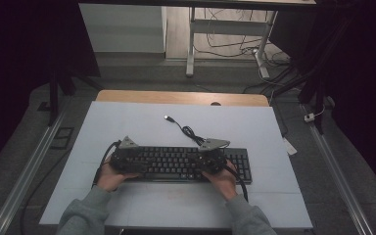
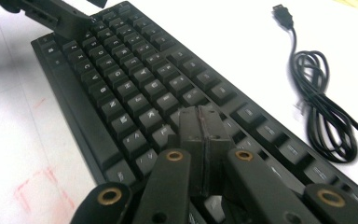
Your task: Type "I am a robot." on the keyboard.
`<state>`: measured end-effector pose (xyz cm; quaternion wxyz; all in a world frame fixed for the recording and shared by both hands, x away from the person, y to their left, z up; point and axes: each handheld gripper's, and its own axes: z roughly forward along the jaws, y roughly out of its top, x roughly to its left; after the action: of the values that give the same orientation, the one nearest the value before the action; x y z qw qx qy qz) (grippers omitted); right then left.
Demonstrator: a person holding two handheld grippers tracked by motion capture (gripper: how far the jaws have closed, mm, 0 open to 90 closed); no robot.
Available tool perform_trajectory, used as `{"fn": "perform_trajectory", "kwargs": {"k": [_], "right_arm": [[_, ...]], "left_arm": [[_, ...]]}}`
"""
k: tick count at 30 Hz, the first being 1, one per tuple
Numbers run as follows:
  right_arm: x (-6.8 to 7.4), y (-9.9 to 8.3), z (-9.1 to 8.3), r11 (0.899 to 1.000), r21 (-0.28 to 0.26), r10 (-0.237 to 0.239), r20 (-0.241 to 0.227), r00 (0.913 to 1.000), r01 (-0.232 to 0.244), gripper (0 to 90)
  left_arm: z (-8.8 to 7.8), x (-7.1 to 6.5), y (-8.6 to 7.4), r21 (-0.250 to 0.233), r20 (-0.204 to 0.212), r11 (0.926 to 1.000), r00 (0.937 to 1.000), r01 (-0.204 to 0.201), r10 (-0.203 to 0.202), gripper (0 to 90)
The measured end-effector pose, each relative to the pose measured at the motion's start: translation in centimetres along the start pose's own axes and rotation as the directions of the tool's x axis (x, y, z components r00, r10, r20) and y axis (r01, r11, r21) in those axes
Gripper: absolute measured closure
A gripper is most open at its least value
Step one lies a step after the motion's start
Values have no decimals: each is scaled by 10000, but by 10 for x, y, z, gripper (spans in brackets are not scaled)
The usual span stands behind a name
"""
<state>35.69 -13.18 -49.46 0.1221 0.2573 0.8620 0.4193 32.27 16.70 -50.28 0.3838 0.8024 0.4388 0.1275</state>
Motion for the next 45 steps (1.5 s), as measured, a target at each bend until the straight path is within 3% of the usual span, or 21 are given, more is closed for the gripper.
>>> {"fn": "perform_trajectory", "kwargs": {"k": [12, 30, 36, 45], "right_arm": [[4, 9, 30, 9994, 342, -34, -132, 9999, 39, 895], [5, 7, 44, 9961, 868, -131, -15, 9999, 132, 896], [7, 10, 38, 9979, 587, -285, 112, 9995, 278, 896], [2, 5, 12, 9999, 64, 95, 60, 9999, -95, 895]], "left_arm": [[0, -1, 0, 33, -2, 10000, 10000, -50, 50, 335], [3, -2, -1, 184, -11, 9997, 9998, -183, 183, 334], [1, -2, -1, 127, -63, 9997, 9998, -193, 193, 333], [-1, 1, -1, 34, -125, 9999, 9999, -115, 115, 334]]}}
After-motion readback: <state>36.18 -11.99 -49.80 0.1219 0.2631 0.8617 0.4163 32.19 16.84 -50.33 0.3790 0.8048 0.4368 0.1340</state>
